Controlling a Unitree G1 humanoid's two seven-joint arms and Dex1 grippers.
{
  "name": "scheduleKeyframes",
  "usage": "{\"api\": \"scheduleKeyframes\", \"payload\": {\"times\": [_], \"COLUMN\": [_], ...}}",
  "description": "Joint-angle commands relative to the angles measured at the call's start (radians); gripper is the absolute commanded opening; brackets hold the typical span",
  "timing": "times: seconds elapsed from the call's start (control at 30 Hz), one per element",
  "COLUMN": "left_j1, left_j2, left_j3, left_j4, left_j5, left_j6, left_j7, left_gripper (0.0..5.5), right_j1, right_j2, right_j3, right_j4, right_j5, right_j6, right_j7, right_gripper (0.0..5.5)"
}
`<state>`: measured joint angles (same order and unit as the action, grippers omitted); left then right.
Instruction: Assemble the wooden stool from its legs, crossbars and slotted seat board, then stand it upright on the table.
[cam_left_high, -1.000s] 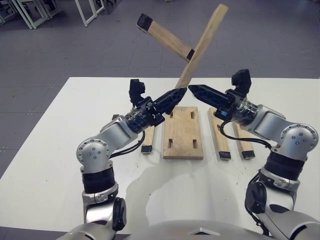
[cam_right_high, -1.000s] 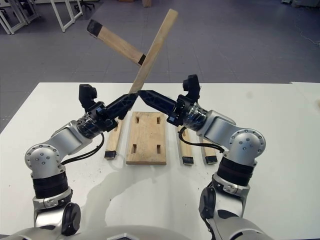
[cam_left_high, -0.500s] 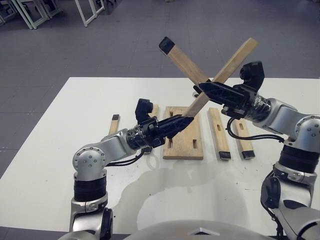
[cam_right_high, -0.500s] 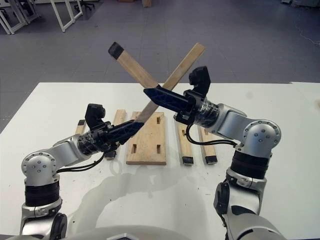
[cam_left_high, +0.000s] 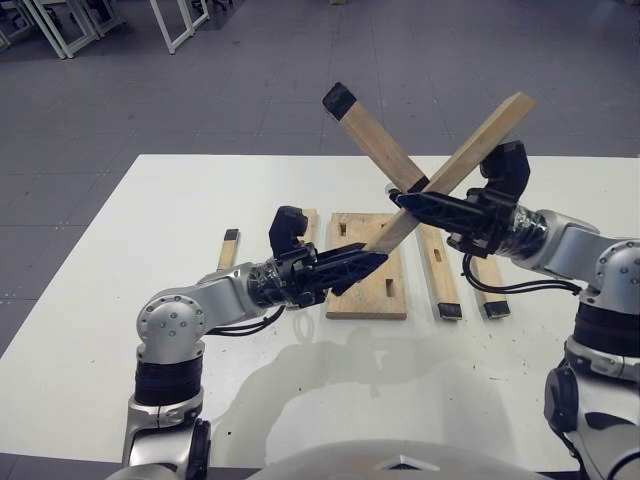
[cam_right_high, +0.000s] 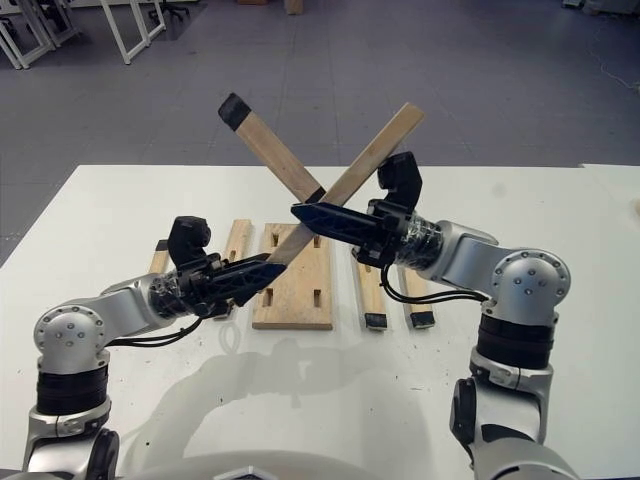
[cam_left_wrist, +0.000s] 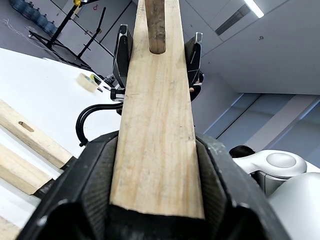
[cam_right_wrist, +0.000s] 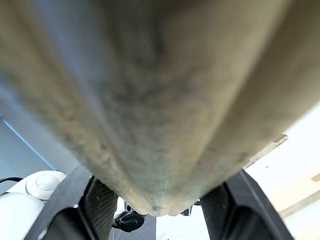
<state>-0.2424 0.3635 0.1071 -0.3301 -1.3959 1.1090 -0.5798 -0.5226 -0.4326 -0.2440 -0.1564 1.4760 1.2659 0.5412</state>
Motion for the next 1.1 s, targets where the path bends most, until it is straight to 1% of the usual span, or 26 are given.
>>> {"api": "scheduleKeyframes", "payload": {"times": [0.03,0.17,0.2,0.23,0.27,0.3,0.33,0.37,0.4,0.43,0.47,0.53,0.6,0.67,0.77,0.87,0.97,1.03,1.1], "left_j1": [0.023,-0.059,-0.081,-0.102,-0.119,-0.137,-0.159,-0.179,-0.19,-0.212,-0.225,-0.237,-0.236,-0.236,-0.226,-0.203,-0.145,-0.09,-0.032], "left_j2": [0.062,0.105,0.115,0.126,0.146,0.208,0.286,0.341,0.37,0.398,0.409,0.424,0.428,0.464,0.488,0.496,0.543,0.625,0.701], "left_j3": [0.043,0.142,0.157,0.156,0.119,-0.018,-0.203,-0.362,-0.456,-0.577,-0.659,-0.769,-0.816,-0.883,-0.941,-0.94,-0.925,-0.908,-0.88], "left_j4": [-0.028,0.031,0.052,0.064,0.06,0.057,0.059,0.058,0.06,0.056,0.052,0.044,0.038,0.052,0.086,0.096,0.061,0.042,0.048], "left_j5": [-0.071,-0.289,-0.313,-0.278,-0.158,0.101,0.401,0.634,0.774,0.936,1.053,1.228,1.309,1.44,1.594,1.685,1.708,1.717,1.716], "left_j6": [0.01,-0.053,-0.071,-0.081,-0.099,-0.16,-0.256,-0.333,-0.383,-0.447,-0.491,-0.558,-0.575,-0.609,-0.636,-0.65,-0.701,-0.828,-0.963], "left_j7": [0.023,0.101,0.127,0.15,0.166,0.186,0.188,0.184,0.175,0.155,0.14,0.105,0.067,0.019,-0.033,-0.09,-0.174,-0.228,-0.259], "left_gripper": [2.72,3.36,3.39,3.64,3.78,4.0,4.18,4.27,4.28,4.28,4.28,4.28,4.28,4.28,4.28,4.28,4.28,4.28,4.28], "right_j1": [0.005,0.04,0.05,0.062,0.07,0.075,0.07,0.061,0.053,0.042,0.035,0.029,0.031,0.026,0.033,0.038,0.039,0.038,0.042], "right_j2": [-0.041,-0.103,-0.117,-0.131,-0.143,-0.155,-0.163,-0.167,-0.168,-0.166,-0.163,-0.157,-0.151,-0.133,-0.114,-0.11,-0.118,-0.124,-0.124], "right_j3": [-0.005,-0.006,-0.005,-0.004,-0.005,-0.011,-0.02,-0.027,-0.031,-0.034,-0.036,-0.038,-0.044,-0.053,-0.041,-0.036,-0.021,0.042,0.096], "right_j4": [-0.031,-0.021,-0.022,-0.025,-0.026,-0.021,-0.011,-0.001,0.007,0.014,0.021,0.028,0.031,0.042,0.028,0.019,0.024,0.052,0.088], "right_j5": [-0.006,-0.075,-0.094,-0.114,-0.133,-0.151,-0.165,-0.177,-0.185,-0.192,-0.197,-0.211,-0.223,-0.223,-0.226,-0.224,-0.265,-0.381,-0.461], "right_j6": [-0.029,-0.056,-0.065,-0.073,-0.082,-0.095,-0.108,-0.119,-0.125,-0.132,-0.138,-0.15,-0.161,-0.169,-0.18,-0.189,-0.211,-0.266,-0.302], "right_j7": [0.057,0.105,0.119,0.133,0.148,0.159,0.167,0.171,0.173,0.169,0.159,0.145,0.133,0.115,0.105,0.098,0.098,0.098,0.136], "right_gripper": [2.06,2.06,2.06,2.06,2.06,2.05,2.05,2.05,2.05,2.05,2.05,2.05,2.05,2.05,2.05,2.05,2.05,2.05,2.05]}}
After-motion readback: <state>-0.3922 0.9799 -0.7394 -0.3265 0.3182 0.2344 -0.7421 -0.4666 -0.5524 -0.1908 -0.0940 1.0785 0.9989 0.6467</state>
